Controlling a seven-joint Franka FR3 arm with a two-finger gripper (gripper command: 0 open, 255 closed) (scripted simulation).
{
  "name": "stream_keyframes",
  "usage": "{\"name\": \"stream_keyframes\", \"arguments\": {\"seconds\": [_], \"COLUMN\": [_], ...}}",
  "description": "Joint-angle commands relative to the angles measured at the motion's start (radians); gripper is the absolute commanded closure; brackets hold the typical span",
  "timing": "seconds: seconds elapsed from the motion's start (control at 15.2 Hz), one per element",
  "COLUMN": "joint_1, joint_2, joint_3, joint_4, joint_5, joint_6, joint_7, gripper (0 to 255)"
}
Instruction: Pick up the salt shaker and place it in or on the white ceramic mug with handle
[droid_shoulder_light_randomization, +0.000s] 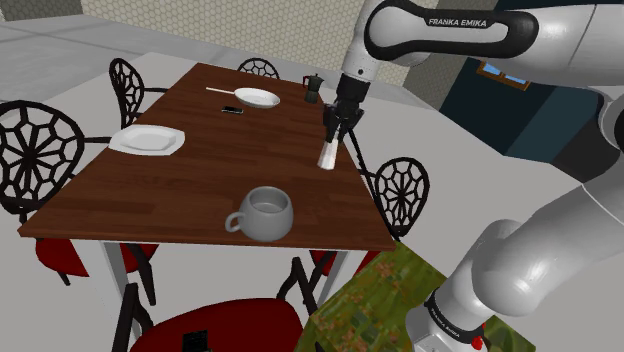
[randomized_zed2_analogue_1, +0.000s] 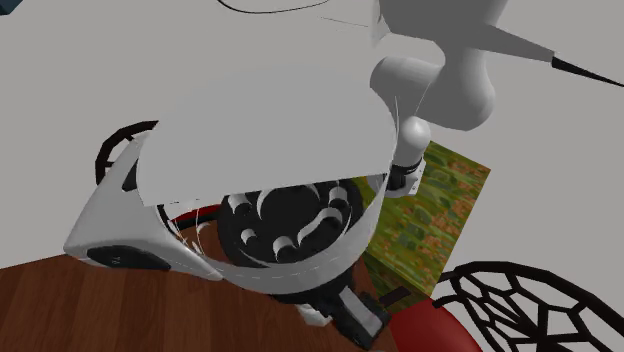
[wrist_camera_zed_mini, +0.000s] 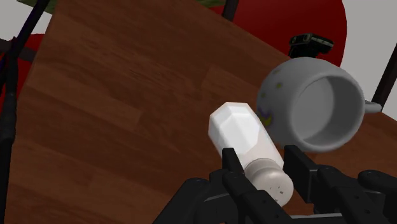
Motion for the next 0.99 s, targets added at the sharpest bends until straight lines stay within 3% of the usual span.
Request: {"name": "stream_keyframes", "arguments": {"seconds": [0.0, 0.86, 0.92], "joint_1": [0.018, 0.139, 0.139], "joint_2": [0.020, 0.240, 0.239], "joint_3": [0.028, 0.194, 0.194], "joint_4": [0.025, 0.308, 0.293], "joint_5": [0.008, 0.005, 0.006], "joint_6": [-0.001, -0.035, -0.021], "joint_7": [0.045, 0.338, 0.337], "gripper": [255, 255, 255]}}
